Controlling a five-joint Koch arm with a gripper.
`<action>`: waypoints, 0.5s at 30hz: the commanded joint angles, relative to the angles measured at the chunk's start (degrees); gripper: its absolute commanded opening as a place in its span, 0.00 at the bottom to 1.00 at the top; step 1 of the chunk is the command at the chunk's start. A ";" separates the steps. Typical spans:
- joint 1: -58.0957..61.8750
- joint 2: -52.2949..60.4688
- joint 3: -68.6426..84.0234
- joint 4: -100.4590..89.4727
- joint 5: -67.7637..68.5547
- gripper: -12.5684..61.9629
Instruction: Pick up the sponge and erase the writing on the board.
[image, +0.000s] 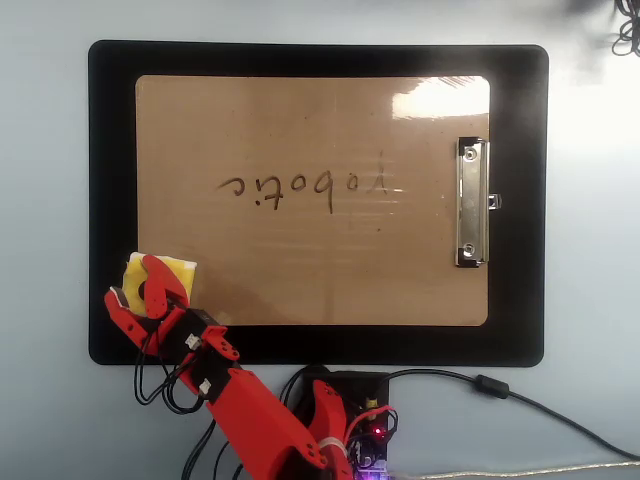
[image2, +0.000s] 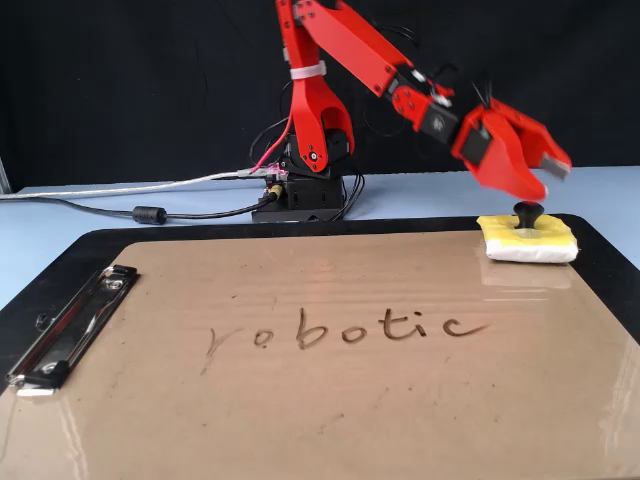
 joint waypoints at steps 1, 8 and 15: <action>-0.79 0.18 -2.20 -5.19 1.14 0.59; -0.79 -1.05 1.58 -5.27 5.36 0.59; -0.88 -3.34 3.34 -6.86 6.94 0.59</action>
